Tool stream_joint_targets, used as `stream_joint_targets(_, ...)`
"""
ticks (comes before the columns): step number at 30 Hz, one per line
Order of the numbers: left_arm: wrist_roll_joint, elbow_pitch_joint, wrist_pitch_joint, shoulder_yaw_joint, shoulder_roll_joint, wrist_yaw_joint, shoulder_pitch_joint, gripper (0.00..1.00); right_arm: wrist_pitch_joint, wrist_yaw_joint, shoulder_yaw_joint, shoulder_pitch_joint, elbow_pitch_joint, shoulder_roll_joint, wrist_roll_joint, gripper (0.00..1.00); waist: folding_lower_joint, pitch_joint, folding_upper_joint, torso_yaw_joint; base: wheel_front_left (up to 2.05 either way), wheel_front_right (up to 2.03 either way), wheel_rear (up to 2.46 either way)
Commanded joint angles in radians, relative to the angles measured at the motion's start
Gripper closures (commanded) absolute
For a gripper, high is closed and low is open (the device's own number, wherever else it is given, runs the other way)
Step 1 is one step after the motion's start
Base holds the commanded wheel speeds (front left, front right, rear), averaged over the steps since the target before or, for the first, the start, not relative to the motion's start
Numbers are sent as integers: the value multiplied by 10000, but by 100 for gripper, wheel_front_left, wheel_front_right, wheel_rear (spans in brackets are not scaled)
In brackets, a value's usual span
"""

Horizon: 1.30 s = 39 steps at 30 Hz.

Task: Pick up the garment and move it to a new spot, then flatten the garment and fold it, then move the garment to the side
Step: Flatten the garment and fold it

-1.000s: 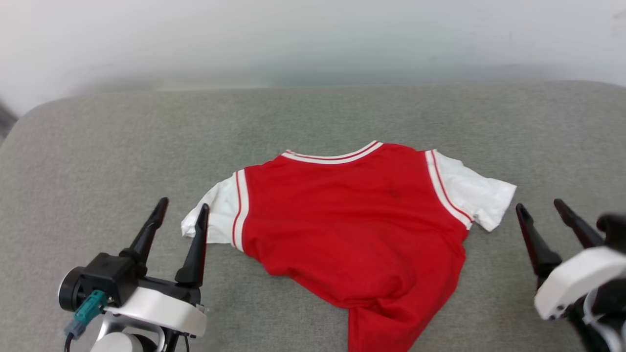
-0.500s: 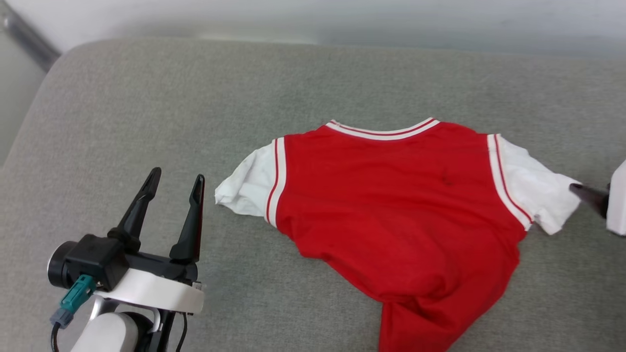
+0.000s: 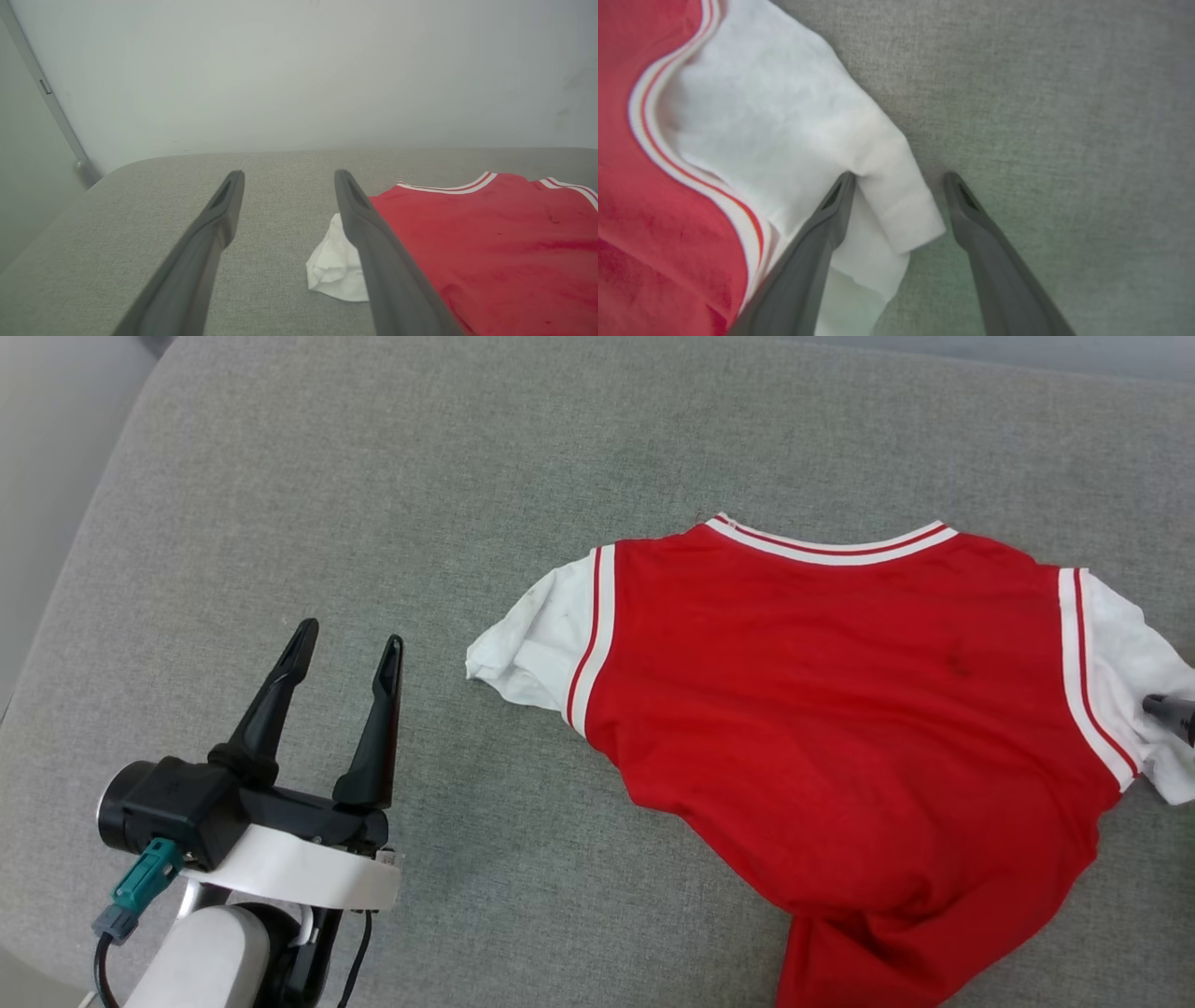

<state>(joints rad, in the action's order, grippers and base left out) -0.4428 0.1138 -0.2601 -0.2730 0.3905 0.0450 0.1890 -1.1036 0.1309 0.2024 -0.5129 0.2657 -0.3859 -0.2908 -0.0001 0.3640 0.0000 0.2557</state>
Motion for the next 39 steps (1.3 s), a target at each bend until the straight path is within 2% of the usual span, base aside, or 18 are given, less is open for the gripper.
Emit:
stream_joint_targets(1,60,11,-69,45,-51,-32,129,0,108,-3,-199,267,265,108,-125,0,1,117,0,84,0,0,0)
stream_joint_targets(6,4,-32,-71,102,68,-94,146,0,450,-2,-836,539,648,115,-248,0,1,209,0,15,0,0,0)
stream_joint_targets(7,-11,-46,-69,117,94,-96,149,0,529,0,-959,574,700,104,-302,10,1,204,0,-22,0,0,0)
stream_joint_targets(8,-21,-68,-63,127,130,-99,158,0,602,1,-1048,593,751,93,-358,58,1,183,0,-69,0,0,0)
stream_joint_targets(9,-28,-89,-21,124,165,-113,178,0,713,3,-1122,591,753,66,-446,100,1,157,0,-116,0,0,0)
stream_joint_targets(15,-240,-390,677,136,484,-281,475,0,1365,-6,-1359,657,320,-516,-922,100,1,-187,0,-540,0,0,0)
stream_joint_targets(18,-706,-686,1480,159,749,-593,845,0,1525,-5,-1480,825,-178,-699,-1194,100,1,-307,0,-852,0,0,0)
stream_joint_targets(20,-1128,-981,2283,204,1089,-920,1156,0,1570,-5,-1566,867,-562,-724,-1349,100,1,-315,0,-1111,0,0,0)
stream_joint_targets(21,-1541,-1395,3715,-28,1700,-1317,1778,0,1582,-5,-1671,932,-1078,-717,-1470,100,1,-265,0,-1461,0,0,0)
stream_joint_targets(24,-2263,-1679,5286,-380,2084,-1549,2382,0,1540,-5,-1811,934,-1528,-644,-1540,100,1,-167,0,-1731,0,0,0)
stream_joint_targets(27,-2738,-1863,6868,-863,2533,-1656,2996,0,1460,-3,-1986,830,-1884,-477,-1571,100,1,-23,0,-1940,0,0,0)
stream_joint_targets(32,-2982,-2351,8689,-1588,2981,-1728,4013,0,1391,-3,-2272,568,-2267,-353,-1636,100,1,246,0,-2188,0,0,0)
stream_joint_targets(39,-2965,-3382,9978,-2160,3232,-1742,5118,0,1415,-3,-2552,339,-2489,-321,-1640,100,1,609,0,-2442,0,0,0)
